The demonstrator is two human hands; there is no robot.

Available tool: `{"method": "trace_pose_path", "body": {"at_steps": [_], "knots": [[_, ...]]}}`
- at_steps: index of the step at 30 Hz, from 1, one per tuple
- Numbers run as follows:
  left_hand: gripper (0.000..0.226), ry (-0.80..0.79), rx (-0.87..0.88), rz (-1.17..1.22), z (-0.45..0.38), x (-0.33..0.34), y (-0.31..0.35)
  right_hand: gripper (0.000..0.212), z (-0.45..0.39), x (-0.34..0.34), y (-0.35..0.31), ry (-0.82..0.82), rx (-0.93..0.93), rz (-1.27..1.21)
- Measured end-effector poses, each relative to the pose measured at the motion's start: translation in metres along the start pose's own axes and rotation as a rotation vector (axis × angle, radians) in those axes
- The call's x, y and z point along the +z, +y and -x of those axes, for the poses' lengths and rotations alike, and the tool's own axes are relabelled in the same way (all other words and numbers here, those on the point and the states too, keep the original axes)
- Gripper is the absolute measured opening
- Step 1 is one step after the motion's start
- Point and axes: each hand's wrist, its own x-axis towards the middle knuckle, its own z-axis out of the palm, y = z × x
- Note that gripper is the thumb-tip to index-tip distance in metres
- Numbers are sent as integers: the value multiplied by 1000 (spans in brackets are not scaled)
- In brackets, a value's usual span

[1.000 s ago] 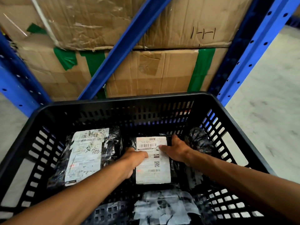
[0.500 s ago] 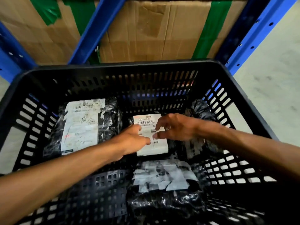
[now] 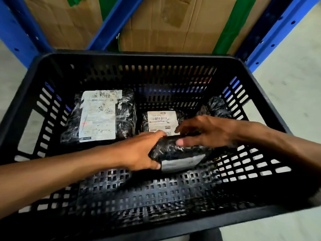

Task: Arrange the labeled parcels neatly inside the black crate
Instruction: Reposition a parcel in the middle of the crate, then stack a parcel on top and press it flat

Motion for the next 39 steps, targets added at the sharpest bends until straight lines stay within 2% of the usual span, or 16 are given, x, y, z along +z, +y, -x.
{"method": "trace_pose_path", "body": {"at_steps": [2, 7, 10, 13, 15, 17, 19, 22, 24, 26, 28, 32, 35, 37, 39], "knots": [[79, 101, -79, 186, -11, -7, -4, 69, -5, 4, 3, -27, 24, -11], [64, 270, -100, 563, -15, -16, -12, 51, -1, -26, 18, 75, 13, -158], [72, 350, -63, 869, -15, -22, -10, 51, 6, -48, 25, 237, -4, -337], [59, 415, 5, 1068, -20, -28, -6, 60, 3, -53, 29, 431, -3, -539], [58, 465, 25, 1117, -25, -33, -7, 85, 0, -49, 34, 497, 47, -681], [49, 498, 13, 1161, -32, -39, -10, 98, -2, -39, 39, 418, 100, -737], [39, 545, -37, 1161, -42, -44, -12, 87, -5, -27, 40, 376, 92, -770], [57, 681, -201, 1006, -60, -48, -11, 83, -20, -15, 43, 435, 125, -916], [67, 686, -254, 884, -68, -48, -13, 63, -37, -9, 42, 429, 140, -970], [90, 559, -290, 738, -75, -44, -14, 35, -56, -1, 38, 423, 190, -861], [102, 440, -347, 581, -82, -38, -13, 37, -75, 7, 37, 414, 278, -652], [91, 380, -385, 428, -91, -29, -6, 53, -90, 6, 39, 389, 379, -420], [86, 395, -371, 360, -89, -26, -4, 47, -78, -7, 35, 350, 344, -154], [80, 458, -308, 271, -83, -23, 1, 46, -63, -22, 34, 461, 325, 68], [69, 535, -157, 222, -78, -16, 15, 45, -43, -33, 39, 592, 351, 273]]}}
